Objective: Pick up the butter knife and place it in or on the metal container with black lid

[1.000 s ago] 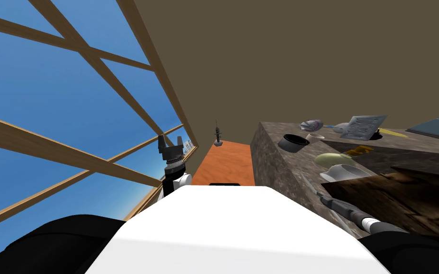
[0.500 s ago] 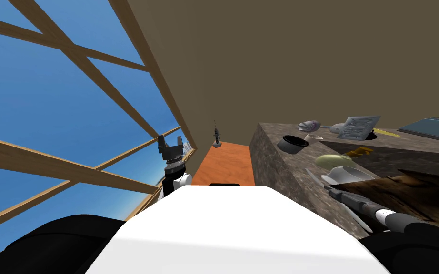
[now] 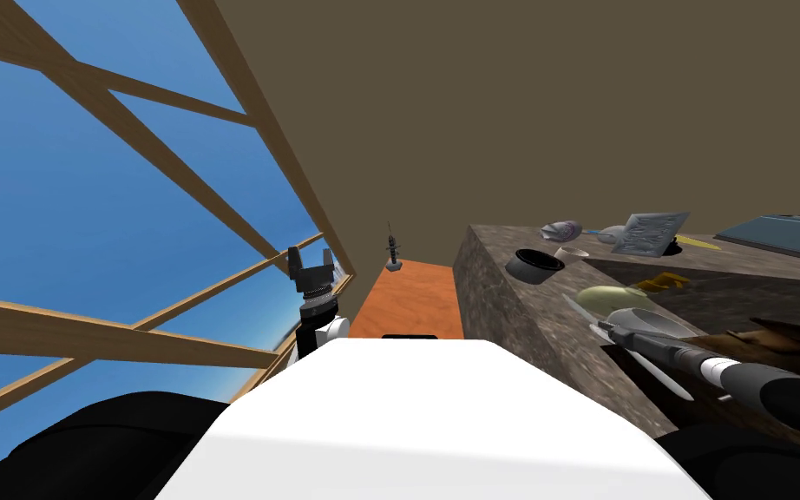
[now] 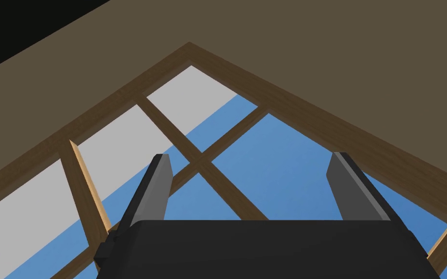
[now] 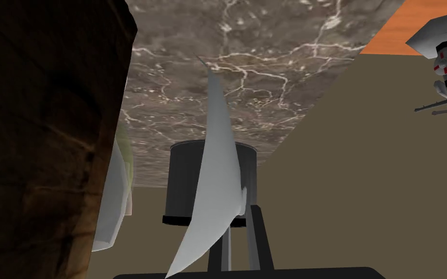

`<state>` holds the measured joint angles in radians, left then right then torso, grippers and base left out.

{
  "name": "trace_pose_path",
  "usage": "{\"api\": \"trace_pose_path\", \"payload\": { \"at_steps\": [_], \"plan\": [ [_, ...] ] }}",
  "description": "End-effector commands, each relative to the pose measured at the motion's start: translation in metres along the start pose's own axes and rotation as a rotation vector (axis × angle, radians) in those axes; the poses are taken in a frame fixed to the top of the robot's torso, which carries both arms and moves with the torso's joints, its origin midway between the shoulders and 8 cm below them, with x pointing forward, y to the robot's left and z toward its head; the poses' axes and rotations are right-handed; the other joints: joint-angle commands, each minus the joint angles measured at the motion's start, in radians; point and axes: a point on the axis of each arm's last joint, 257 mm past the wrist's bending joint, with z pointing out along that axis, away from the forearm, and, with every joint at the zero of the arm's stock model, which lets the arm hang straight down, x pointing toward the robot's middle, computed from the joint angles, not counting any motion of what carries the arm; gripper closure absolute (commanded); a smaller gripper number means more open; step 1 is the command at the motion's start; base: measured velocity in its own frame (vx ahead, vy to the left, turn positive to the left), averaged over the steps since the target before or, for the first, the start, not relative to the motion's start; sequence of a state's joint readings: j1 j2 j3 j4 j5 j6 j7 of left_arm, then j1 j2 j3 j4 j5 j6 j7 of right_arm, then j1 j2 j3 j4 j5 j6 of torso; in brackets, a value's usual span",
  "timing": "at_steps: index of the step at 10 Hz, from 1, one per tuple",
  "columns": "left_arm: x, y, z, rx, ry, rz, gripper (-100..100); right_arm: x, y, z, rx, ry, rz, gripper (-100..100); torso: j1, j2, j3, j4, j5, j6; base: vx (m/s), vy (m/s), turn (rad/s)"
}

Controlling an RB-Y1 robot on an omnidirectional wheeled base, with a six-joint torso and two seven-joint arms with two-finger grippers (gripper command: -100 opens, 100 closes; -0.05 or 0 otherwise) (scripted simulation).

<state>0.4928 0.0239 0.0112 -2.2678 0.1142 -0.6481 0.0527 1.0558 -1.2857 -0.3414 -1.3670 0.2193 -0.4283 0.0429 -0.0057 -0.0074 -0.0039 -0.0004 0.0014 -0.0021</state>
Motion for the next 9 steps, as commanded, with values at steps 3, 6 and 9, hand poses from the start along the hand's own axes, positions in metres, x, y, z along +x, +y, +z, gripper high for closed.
{"api": "trace_pose_path", "payload": {
  "at_steps": [3, 6, 9],
  "plan": [
    [0.000, 0.000, 0.000, 0.000, 0.000, 0.000, 0, -0.055, -0.003, 0.003, -0.022, -0.029, -0.060, 100, -0.001, -0.004, -0.002, 0.000, 0.001, 0.000, 0.103, -0.023, -0.053],
    [0.000, 0.000, 0.000, 0.000, 0.000, 0.000, 0, -0.108, 0.003, 0.007, -0.053, -0.057, -0.116, 100, 0.002, -0.005, -0.003, -0.001, 0.001, 0.000, 0.108, 0.002, -0.060],
    [0.000, 0.000, 0.000, 0.000, 0.000, 0.000, 0, -0.154, 0.014, 0.010, -0.087, -0.077, -0.160, 100, 0.001, -0.003, -0.002, -0.001, 0.001, -0.001, 0.084, -0.016, -0.045]
  ]
}}
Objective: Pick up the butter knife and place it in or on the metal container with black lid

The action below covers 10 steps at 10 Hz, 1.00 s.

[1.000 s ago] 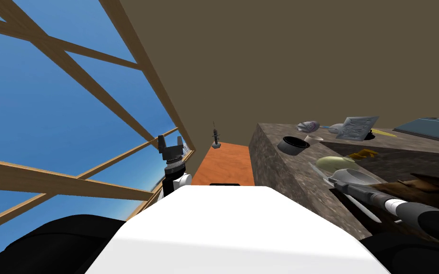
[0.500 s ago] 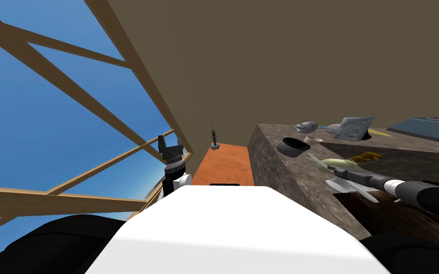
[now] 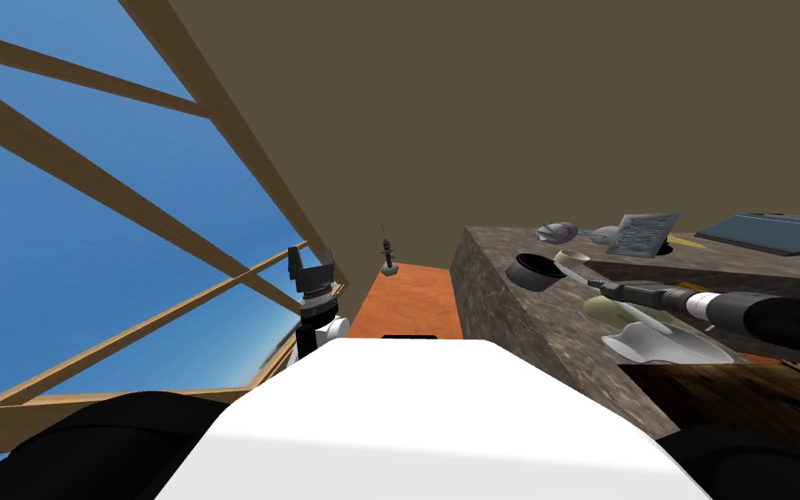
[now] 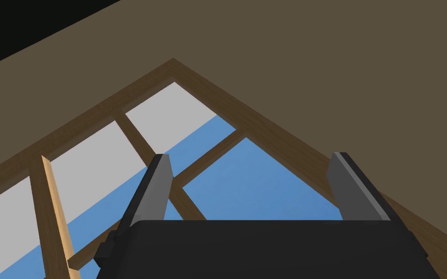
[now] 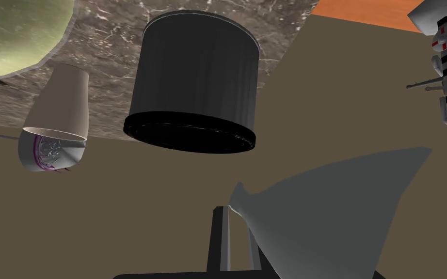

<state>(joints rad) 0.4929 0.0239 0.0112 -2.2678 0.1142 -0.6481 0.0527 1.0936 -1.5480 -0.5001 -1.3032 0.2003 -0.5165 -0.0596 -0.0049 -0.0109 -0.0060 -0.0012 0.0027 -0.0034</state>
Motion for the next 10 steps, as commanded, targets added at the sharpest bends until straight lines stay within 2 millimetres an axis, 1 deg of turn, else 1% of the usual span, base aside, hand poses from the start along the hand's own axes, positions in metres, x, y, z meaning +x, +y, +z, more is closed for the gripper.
{"api": "trace_pose_path", "payload": {
  "at_steps": [1, 2, 3, 4, 5, 6, 8, 9, 10],
  "plan": [
    [0.000, 0.000, 0.000, 0.000, 0.000, 0.000, 0, -0.016, 0.002, 0.001, -0.012, -0.009, -0.018, 100, 0.000, 0.000, 0.000, 0.000, 0.000, 0.000, 0.072, -0.018, -0.024],
    [0.000, 0.000, 0.000, 0.000, 0.000, 0.000, 0, -0.038, 0.006, 0.004, -0.030, -0.018, -0.037, 100, 0.000, 0.001, 0.000, 0.000, -0.001, 0.000, 0.099, -0.015, -0.078],
    [0.000, 0.000, 0.000, 0.000, 0.000, 0.000, 0, -0.041, 0.007, 0.005, -0.032, -0.019, -0.042, 100, 0.000, 0.000, 0.000, 0.000, 0.000, 0.001, 0.075, -0.006, -0.036],
    [0.000, 0.000, 0.000, 0.000, 0.000, 0.000, 0, -0.063, 0.012, 0.009, -0.050, -0.029, -0.060, 100, 0.001, 0.001, 0.000, 0.000, 0.000, 0.000, 0.072, 0.006, -0.057],
    [0.000, 0.000, 0.000, 0.000, 0.000, 0.000, 0, -0.065, 0.013, 0.010, -0.053, -0.028, -0.065, 100, 0.002, 0.002, 0.001, 0.000, 0.001, 0.000, 0.068, -0.002, -0.036],
    [0.000, 0.000, 0.000, 0.000, 0.000, 0.000, 0, -0.084, 0.018, 0.013, -0.068, -0.036, -0.077, 100, 0.001, 0.002, 0.001, 0.000, 0.000, 0.000, 0.075, -0.012, -0.074],
    [0.000, 0.000, 0.000, 0.000, 0.000, 0.000, 0, -0.087, 0.021, 0.015, -0.073, -0.034, -0.085, 100, 0.001, 0.002, 0.001, 0.000, 0.000, 0.000, 0.047, -0.013, -0.010],
    [0.000, 0.000, 0.000, 0.000, 0.000, 0.000, 0, -0.107, 0.029, 0.021, -0.092, -0.038, -0.102, 100, 0.000, 0.004, 0.002, 0.000, -0.001, 0.000, 0.046, -0.015, -0.061],
    [0.000, 0.000, 0.000, 0.000, 0.000, 0.000, 0, -0.116, 0.032, 0.023, -0.102, -0.035, -0.100, 100, 0.000, 0.004, 0.002, 0.000, 0.000, 0.001, 0.094, -0.036, -0.134]
  ]
}}
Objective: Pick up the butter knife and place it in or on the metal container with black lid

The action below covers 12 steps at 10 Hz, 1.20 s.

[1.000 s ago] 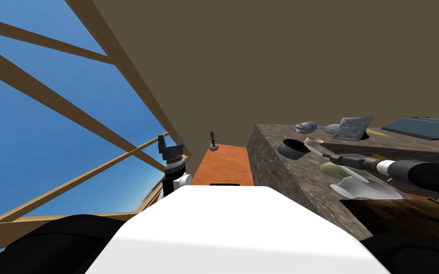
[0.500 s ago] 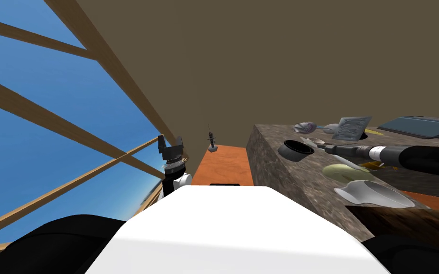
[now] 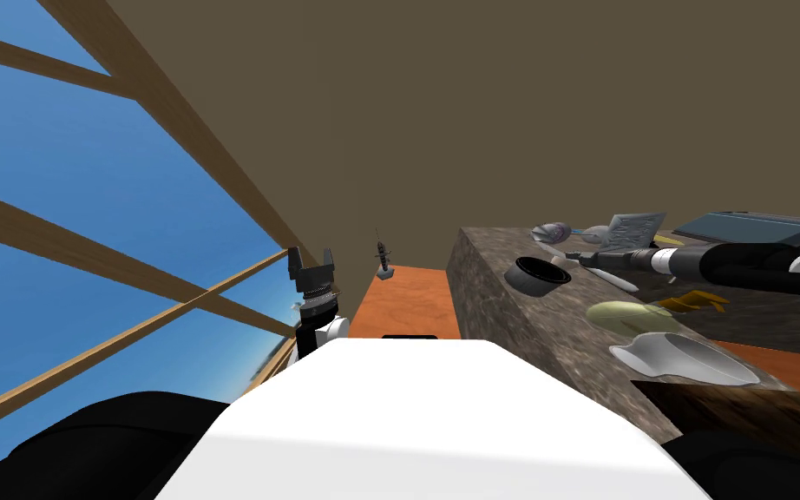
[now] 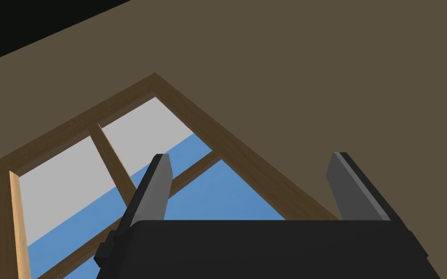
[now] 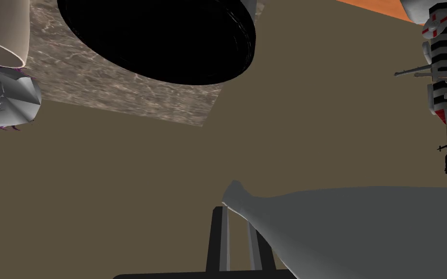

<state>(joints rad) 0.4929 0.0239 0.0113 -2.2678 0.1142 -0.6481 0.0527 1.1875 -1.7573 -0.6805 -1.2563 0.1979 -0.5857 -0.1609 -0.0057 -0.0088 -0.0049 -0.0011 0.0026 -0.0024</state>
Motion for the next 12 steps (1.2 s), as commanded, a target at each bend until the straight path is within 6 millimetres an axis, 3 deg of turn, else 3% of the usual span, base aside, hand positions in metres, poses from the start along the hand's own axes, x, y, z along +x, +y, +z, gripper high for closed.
{"api": "trace_pose_path", "payload": {
  "at_steps": [1, 3, 6, 9, 12],
  "plan": [
    [0.000, 0.000, 0.000, 0.000, 0.000, 0.000, 0, -0.019, 0.004, 0.007, -0.017, -0.005, -0.011, 100, 0.000, 0.000, 0.000, 0.000, 0.000, 0.000, 0.086, -0.028, -0.049],
    [0.000, 0.000, 0.000, 0.000, 0.000, 0.000, 0, -0.043, 0.015, 0.018, -0.045, -0.001, -0.020, 100, 0.001, -0.002, -0.001, -0.001, 0.000, -0.002, 0.093, -0.007, -0.075],
    [0.000, 0.000, 0.000, 0.000, 0.000, 0.000, 0, -0.048, 0.018, 0.021, -0.051, -0.003, -0.029, 100, 0.002, 0.002, 0.000, -0.001, -0.001, -0.001, 0.027, -0.005, -0.006],
    [0.000, 0.000, 0.000, 0.000, 0.000, 0.000, 0, -0.073, 0.038, 0.043, -0.088, 0.014, -0.032, 100, 0.001, 0.003, 0.001, 0.000, 0.000, 0.000, 0.053, -0.020, -0.114],
    [0.000, 0.000, 0.000, 0.000, 0.000, 0.000, 0, -0.078, 0.048, 0.057, -0.101, 0.033, -0.019, 100, 0.000, 0.001, 0.000, -0.001, -0.001, -0.001, 0.053, -0.017, -0.057]
  ]
}}
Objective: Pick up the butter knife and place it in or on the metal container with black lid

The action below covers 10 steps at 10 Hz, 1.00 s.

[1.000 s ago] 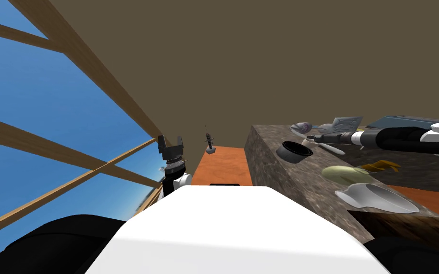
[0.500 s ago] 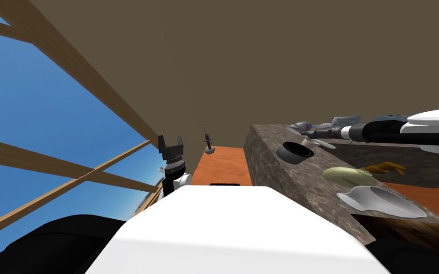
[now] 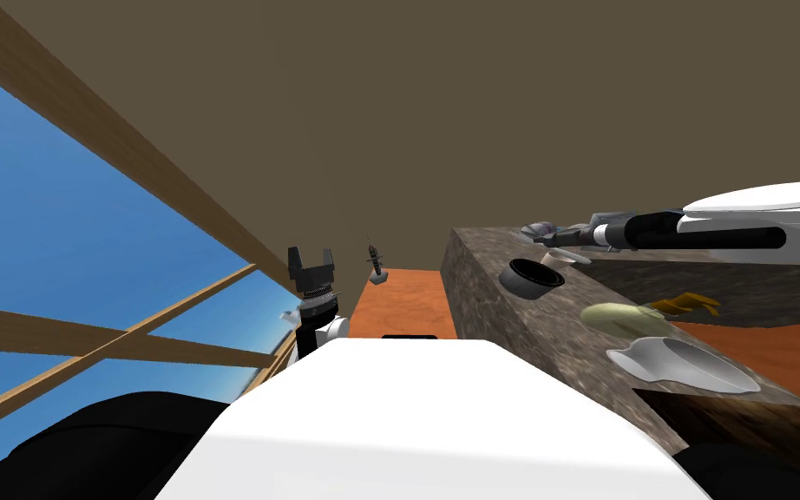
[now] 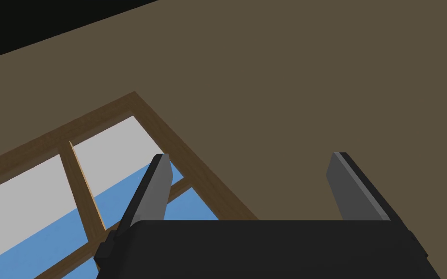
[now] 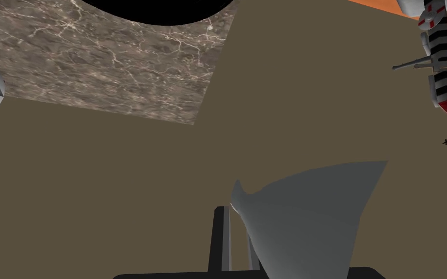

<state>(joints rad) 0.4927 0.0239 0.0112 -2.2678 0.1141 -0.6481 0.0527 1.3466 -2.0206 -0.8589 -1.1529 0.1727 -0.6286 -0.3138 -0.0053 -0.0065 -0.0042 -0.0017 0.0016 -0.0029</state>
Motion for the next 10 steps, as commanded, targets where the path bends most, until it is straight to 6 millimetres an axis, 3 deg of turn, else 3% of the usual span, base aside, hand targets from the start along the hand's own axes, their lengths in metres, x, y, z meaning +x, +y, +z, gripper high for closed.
{"api": "trace_pose_path", "payload": {
  "at_steps": [1, 4, 10],
  "plan": [
    [0.000, 0.000, 0.000, 0.000, 0.000, 0.000, 0, -0.001, 0.005, 0.012, -0.006, 0.016, 0.015, 100, 0.000, 0.000, 0.000, 0.000, 0.000, 0.000, 0.030, -0.011, -0.100],
    [0.000, 0.000, 0.000, 0.000, 0.000, 0.000, 0, 0.006, 0.008, 0.030, -0.001, 0.050, 0.055, 100, -0.002, 0.002, 0.001, 0.001, -0.001, 0.001, 0.019, -0.029, -0.111],
    [0.000, 0.000, 0.000, 0.000, 0.000, 0.000, 0, 0.040, 0.008, 0.058, 0.028, 0.120, 0.141, 100, -0.003, 0.005, 0.003, 0.002, -0.001, 0.003, 0.001, -0.030, -0.088]
  ]
}}
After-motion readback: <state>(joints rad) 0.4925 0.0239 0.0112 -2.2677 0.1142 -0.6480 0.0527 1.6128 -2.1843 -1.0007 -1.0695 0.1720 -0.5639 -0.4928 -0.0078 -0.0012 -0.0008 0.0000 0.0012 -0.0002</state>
